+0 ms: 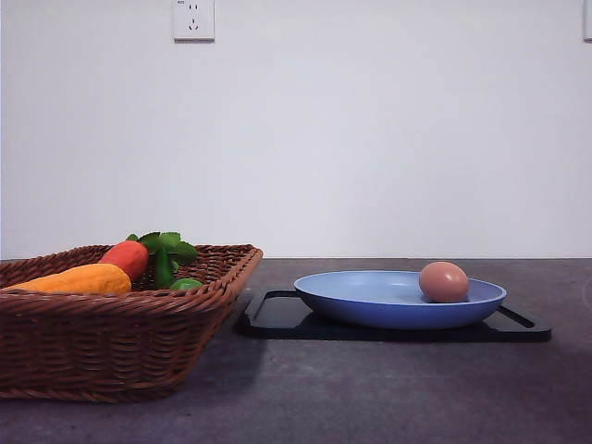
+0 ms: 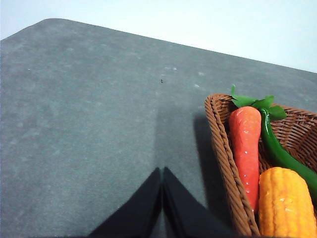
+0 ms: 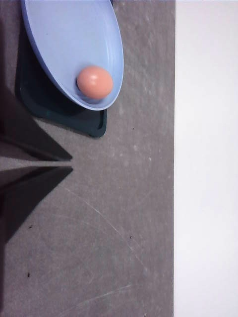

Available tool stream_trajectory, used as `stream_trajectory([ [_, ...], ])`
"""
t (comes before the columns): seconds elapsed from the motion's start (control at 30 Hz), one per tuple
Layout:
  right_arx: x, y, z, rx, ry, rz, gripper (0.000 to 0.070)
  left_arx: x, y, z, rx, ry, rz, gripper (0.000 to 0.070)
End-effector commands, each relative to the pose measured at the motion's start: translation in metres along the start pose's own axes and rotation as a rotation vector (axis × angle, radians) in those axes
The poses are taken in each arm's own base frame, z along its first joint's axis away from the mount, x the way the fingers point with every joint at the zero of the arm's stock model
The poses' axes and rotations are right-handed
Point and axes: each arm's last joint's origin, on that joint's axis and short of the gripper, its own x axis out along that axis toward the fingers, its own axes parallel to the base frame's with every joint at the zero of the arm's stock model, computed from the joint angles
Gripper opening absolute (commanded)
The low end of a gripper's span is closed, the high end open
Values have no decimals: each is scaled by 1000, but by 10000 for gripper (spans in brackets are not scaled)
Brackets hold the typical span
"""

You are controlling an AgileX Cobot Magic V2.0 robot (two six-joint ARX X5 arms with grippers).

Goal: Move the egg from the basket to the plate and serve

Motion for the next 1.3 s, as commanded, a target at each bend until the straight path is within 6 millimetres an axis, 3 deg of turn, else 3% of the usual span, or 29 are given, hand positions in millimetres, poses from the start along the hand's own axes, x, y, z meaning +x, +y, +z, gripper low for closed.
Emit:
stream_trajectory([
  [0.0, 0, 0, 0, 9, -8, -2, 0, 2, 2, -9, 0, 40, 6, 0],
  [1.27, 0, 0, 0, 9, -8, -2, 0, 2, 2, -9, 0, 40, 6, 0],
])
